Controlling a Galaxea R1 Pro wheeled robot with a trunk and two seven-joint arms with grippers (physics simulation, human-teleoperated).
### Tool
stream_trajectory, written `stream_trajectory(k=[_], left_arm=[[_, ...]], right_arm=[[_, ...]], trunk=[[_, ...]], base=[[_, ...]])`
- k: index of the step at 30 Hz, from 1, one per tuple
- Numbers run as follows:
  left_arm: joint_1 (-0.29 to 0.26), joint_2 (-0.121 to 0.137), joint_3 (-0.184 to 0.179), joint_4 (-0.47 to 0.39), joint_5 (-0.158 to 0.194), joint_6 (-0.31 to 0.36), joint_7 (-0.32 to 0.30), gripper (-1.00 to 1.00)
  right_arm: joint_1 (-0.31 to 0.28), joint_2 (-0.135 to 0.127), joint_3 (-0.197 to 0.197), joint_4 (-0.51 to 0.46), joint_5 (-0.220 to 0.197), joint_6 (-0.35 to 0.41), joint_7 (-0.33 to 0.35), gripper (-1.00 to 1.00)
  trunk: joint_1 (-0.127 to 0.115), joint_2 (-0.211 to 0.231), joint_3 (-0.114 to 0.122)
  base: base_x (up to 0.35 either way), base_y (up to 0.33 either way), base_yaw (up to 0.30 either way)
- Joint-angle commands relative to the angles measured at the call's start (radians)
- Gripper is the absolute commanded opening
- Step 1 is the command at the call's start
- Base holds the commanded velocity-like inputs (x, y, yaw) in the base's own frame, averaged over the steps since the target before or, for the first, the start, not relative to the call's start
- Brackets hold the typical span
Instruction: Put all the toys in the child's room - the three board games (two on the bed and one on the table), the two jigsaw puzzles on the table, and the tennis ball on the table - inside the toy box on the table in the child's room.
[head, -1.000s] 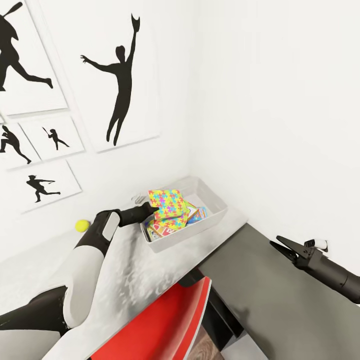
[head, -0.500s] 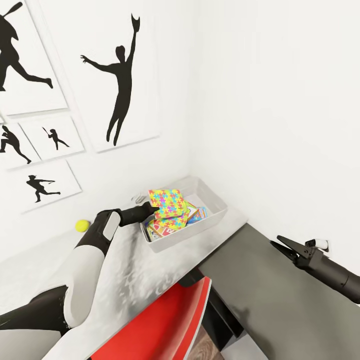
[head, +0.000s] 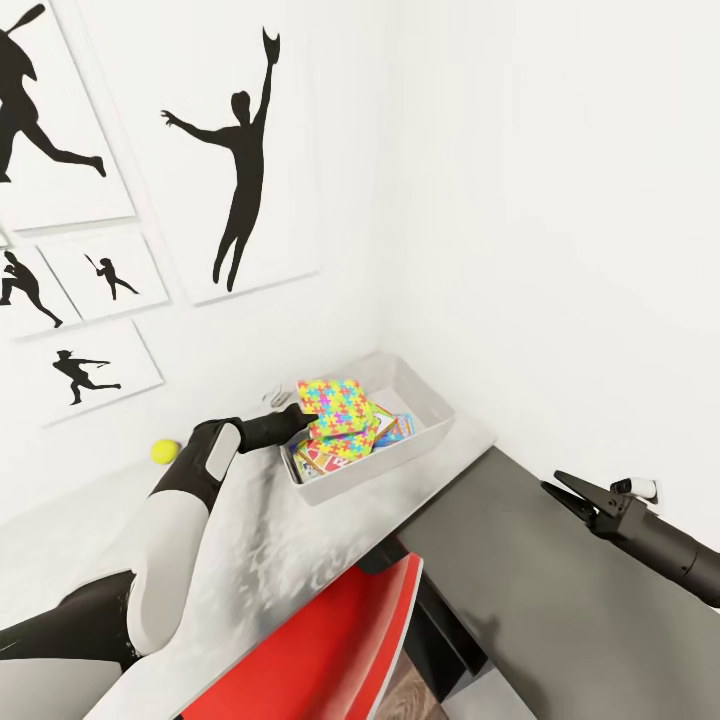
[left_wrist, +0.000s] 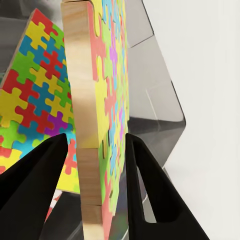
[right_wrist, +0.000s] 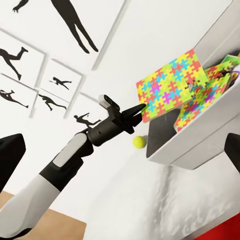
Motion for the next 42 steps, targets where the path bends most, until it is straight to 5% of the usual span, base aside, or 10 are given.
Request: stream_trajectory(k=[1, 15, 23, 29, 33, 38, 42], left_arm=[[-0.001, -0.001, 0.007, 0.000, -0.001, 0.006, -0.004, 1.00], [-0.001, 0.008, 0.009, -0.045, -0.001, 0.028, -0.013, 1.00], [0.001, 0.063, 0.017, -0.198, 0.002, 0.225, -0.037, 1.00], [0.007, 0.192, 0.067, -0.322, 0.017, 0.330, -0.228, 1.00], [0.026, 0.333, 0.080, -0.333, 0.020, 0.339, -0.451, 1.00], [0.200, 0.505, 0.085, -0.337, 0.016, 0.333, -0.825, 1.00], [0.335, 0.581, 0.098, -0.340, 0.011, 0.316, -1.002, 1.00]], right_arm=[[-0.001, 0.000, -0.001, 0.000, -0.001, 0.005, 0.002, 1.00], [-0.001, 0.000, -0.001, 0.000, 0.000, 0.004, 0.002, 1.00], [-0.001, 0.000, -0.001, 0.000, 0.000, 0.004, 0.002, 1.00], [-0.001, 0.000, -0.001, 0.000, 0.001, 0.004, 0.002, 1.00], [-0.001, -0.001, -0.002, 0.001, 0.000, 0.005, 0.002, 1.00], [-0.001, 0.000, -0.010, 0.000, -0.001, 0.006, 0.002, 1.00], [-0.001, 0.000, -0.015, 0.000, -0.001, 0.006, 0.005, 1.00]], trunk=[[0.001, -0.002, -0.002], [0.001, -0.002, -0.002], [0.001, -0.002, -0.002], [0.001, -0.002, -0.002], [0.001, -0.002, -0.002], [0.001, -0.002, -0.001], [0.001, -0.002, 0.003]], base=[[0.000, 0.000, 0.000], [0.000, 0.000, 0.000], [0.000, 0.000, 0.000], [0.000, 0.000, 0.000], [0.000, 0.000, 0.000], [0.000, 0.000, 0.000], [-0.013, 0.000, 0.034]])
